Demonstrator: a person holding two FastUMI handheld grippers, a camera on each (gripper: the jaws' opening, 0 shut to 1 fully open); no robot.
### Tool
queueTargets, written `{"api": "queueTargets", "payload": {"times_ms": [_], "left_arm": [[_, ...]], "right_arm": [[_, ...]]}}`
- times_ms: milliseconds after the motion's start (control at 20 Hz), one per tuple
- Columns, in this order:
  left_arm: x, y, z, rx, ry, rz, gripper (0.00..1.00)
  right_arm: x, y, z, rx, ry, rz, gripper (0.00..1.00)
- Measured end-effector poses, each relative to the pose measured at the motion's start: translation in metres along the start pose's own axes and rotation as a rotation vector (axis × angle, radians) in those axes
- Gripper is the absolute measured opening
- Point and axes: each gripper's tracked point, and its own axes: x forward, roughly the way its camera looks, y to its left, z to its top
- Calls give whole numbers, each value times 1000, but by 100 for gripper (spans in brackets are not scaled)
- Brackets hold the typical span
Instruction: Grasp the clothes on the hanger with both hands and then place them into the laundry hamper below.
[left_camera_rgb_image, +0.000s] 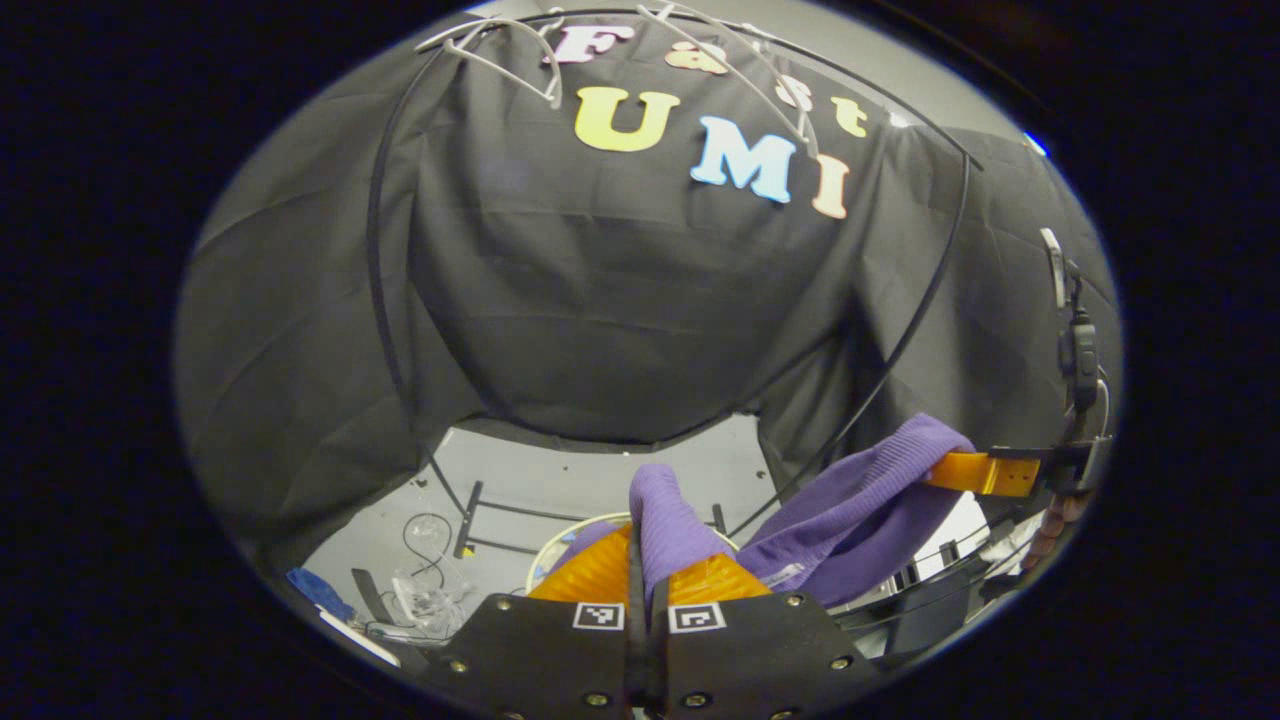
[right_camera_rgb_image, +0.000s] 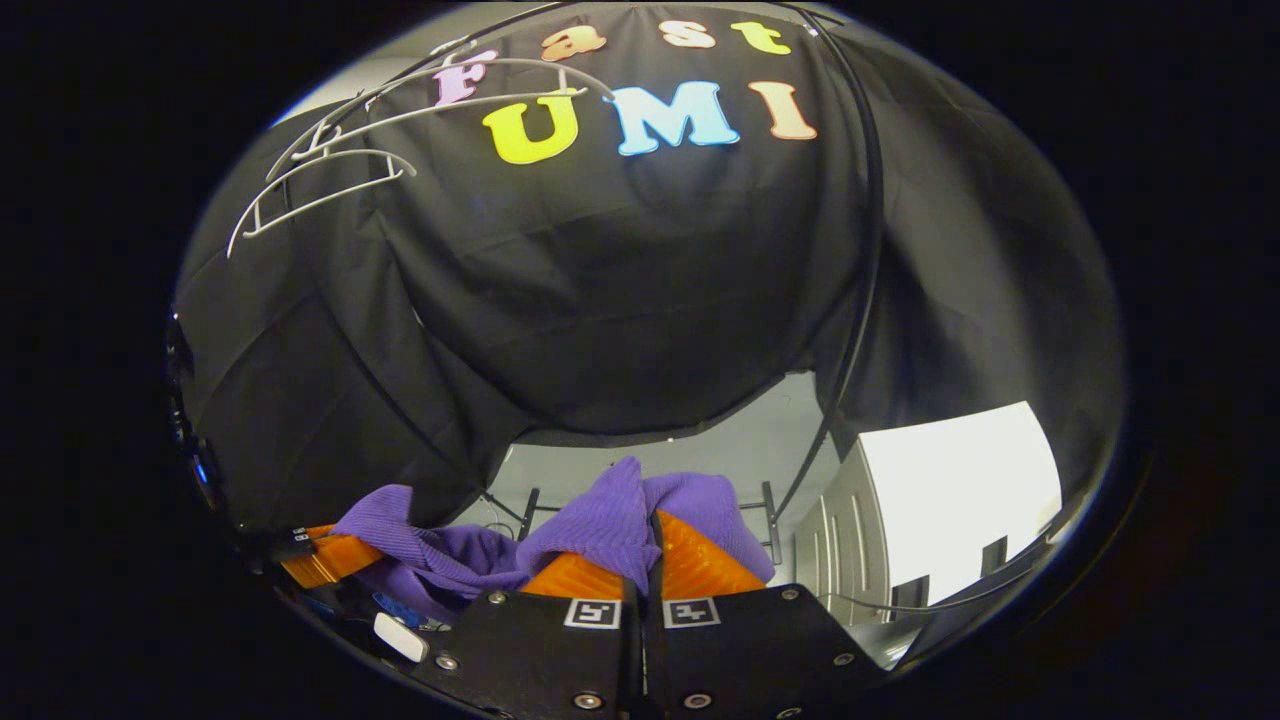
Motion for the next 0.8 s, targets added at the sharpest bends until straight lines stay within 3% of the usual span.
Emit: {"api": "queueTargets", "payload": {"times_ms": [50, 150, 200, 300, 500, 800], "left_arm": [[9, -2, -7, 16, 7, -8, 1], [26, -3, -20, 12, 17, -21, 5], [35, -1, -27, 3, 24, -21, 1], [50, 6, -45, -1, 43, -11, 5], [68, 15, -72, -23, 95, 15, 1], [82, 25, -84, -52, 123, 44, 1]], "right_arm": [[7, 3, -6, -13, -5, 10, 1], [25, 5, -26, -22, 7, 23, 1], [34, 4, -37, -13, 30, 23, 1], [47, -1, -54, 17, 81, 8, 1], [59, -8, -85, 11, 171, -5, 2], [68, -15, -101, 13, 209, -24, 4]]}}
